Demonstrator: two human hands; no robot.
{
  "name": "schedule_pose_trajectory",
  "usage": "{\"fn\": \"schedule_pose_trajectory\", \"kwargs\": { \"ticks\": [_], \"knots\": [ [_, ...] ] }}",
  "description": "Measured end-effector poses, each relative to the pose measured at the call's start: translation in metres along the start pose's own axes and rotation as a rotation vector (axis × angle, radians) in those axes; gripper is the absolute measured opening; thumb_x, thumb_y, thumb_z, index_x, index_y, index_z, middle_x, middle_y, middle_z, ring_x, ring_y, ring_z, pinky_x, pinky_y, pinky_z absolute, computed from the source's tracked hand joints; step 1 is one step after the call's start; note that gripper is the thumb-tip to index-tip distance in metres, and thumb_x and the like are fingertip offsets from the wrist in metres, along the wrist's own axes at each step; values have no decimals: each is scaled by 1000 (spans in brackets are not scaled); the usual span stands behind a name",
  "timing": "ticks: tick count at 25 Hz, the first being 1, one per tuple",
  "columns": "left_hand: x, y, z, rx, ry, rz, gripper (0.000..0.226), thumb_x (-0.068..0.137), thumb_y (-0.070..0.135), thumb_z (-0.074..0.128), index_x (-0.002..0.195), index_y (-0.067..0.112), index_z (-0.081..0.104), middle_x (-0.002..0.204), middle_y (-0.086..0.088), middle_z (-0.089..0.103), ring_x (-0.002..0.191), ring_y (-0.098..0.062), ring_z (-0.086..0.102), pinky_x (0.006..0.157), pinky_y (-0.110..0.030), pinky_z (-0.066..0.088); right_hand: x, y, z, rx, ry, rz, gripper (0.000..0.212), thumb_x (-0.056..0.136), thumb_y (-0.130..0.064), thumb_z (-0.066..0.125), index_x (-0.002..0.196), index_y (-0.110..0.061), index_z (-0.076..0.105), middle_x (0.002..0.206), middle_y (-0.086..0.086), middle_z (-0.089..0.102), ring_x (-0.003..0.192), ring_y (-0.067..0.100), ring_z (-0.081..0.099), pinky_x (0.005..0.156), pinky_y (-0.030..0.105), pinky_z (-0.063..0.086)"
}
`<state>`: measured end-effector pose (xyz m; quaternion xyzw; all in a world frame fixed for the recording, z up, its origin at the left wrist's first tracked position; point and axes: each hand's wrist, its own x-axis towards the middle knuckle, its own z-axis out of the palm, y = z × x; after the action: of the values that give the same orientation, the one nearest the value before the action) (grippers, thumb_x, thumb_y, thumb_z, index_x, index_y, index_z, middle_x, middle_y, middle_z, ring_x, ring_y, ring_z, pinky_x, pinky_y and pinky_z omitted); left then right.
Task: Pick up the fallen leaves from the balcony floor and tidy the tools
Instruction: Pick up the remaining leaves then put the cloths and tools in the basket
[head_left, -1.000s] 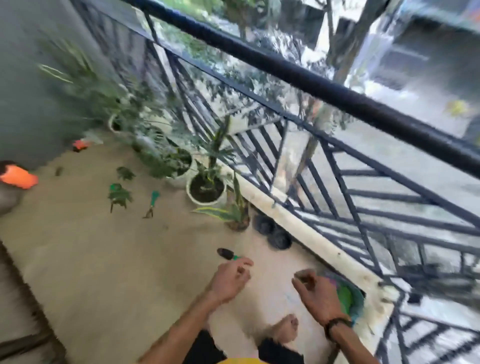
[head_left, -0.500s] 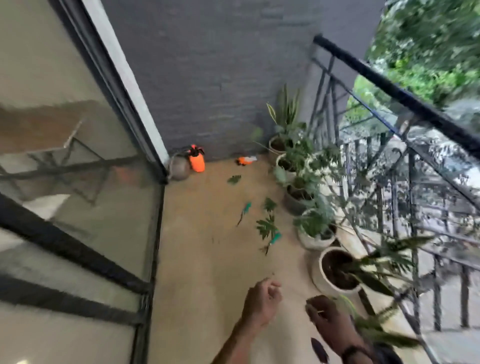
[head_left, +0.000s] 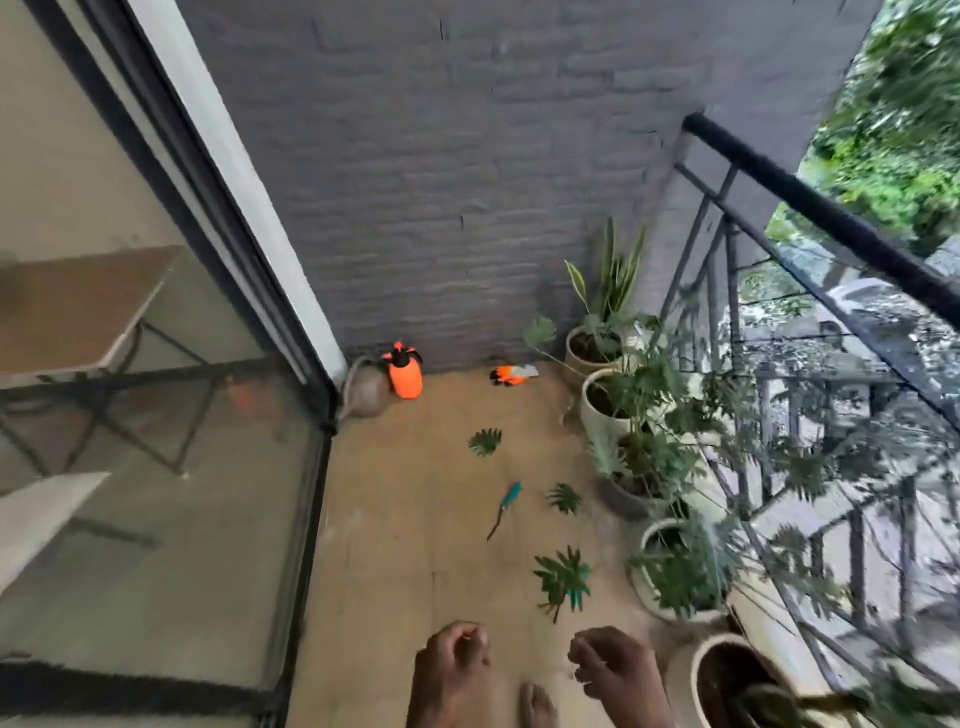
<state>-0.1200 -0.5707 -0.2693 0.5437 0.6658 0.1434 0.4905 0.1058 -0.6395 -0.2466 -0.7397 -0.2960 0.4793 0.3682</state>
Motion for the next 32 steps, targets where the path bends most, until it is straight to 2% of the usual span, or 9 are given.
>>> {"fn": "schedule_pose_trajectory", "kwargs": {
  "ticks": [2, 7, 13, 16, 20, 22, 25, 28, 32],
  "knots": [
    [58, 43, -24, 26, -12, 4, 40, 72, 66, 57, 84, 30, 72, 72, 14, 75, 69, -3, 70, 81, -36, 59, 54, -38, -2, 22, -2, -6, 14, 86, -4, 74, 73, -10, 75, 63, 10, 72, 53, 18, 65, 56, 38, 55],
    [162, 146, -87, 15, -35, 146, 14, 97, 39, 63, 100, 28, 71, 80, 15, 76, 75, -3, 71, 79, -33, 60, 171, -151, 24, -61, -64, -115, 8, 91, 1, 64, 88, 0, 72, 74, 9, 73, 54, 4, 63, 52, 19, 51],
    [312, 204, -135, 53, -118, 356, 17, 102, 31, 56, 109, 29, 72, 84, 15, 74, 79, -3, 70, 75, -21, 57, 342, -223, 83, -175, -40, -158, 10, 93, -12, 66, 89, -20, 70, 79, 0, 76, 63, 9, 70, 58, 26, 57],
    [414, 225, -156, 33, -180, 295, 16, 100, 28, 57, 103, 30, 72, 80, 14, 74, 76, -2, 70, 77, -27, 59, 423, -252, 108, -205, 15, -60, 9, 91, -16, 67, 87, -23, 70, 77, -3, 76, 65, 11, 70, 68, 43, 62],
    [540, 267, -167, 114, -229, 217, 15, 96, 26, 60, 85, 34, 66, 71, 17, 73, 65, 4, 65, 76, -29, 56, 519, -299, 126, -178, 73, 13, 15, 90, -14, 65, 84, -28, 67, 72, -3, 75, 66, 10, 72, 71, 43, 62],
    [604, 286, -163, 165, -260, 136, 12, 91, 37, 60, 82, 32, 66, 70, 14, 74, 66, 0, 67, 77, -32, 58, 567, -312, 132, -124, 108, 92, 12, 88, -17, 66, 83, -28, 68, 72, -2, 75, 65, 13, 72, 72, 45, 62],
    [704, 298, -144, 254, -277, 5, 32, 80, 54, 49, 74, 26, 65, 66, 8, 73, 70, -15, 71, 75, -39, 59, 659, -307, 147, -43, 50, 147, 8, 83, -29, 64, 86, -35, 69, 75, 0, 76, 67, 18, 73, 72, 50, 61],
    [802, 287, -105, 292, -308, -96, 44, 79, 61, 45, 69, 22, 64, 61, 2, 70, 70, -27, 72, 72, -44, 59, 752, -303, 165, 70, 96, 245, 16, 95, -21, 61, 103, -32, 68, 82, 3, 77, 71, 22, 73, 73, 48, 62],
    [962, 246, -25, 266, -382, -165, 36, 66, 65, 52, 73, 33, 67, 82, -6, 77, 85, -33, 74, 78, -48, 60, 918, -239, 211, 224, 80, 382, 17, 101, -12, 54, 107, -21, 68, 88, 10, 71, 71, 25, 67, 67, 40, 58]
  ]
}}
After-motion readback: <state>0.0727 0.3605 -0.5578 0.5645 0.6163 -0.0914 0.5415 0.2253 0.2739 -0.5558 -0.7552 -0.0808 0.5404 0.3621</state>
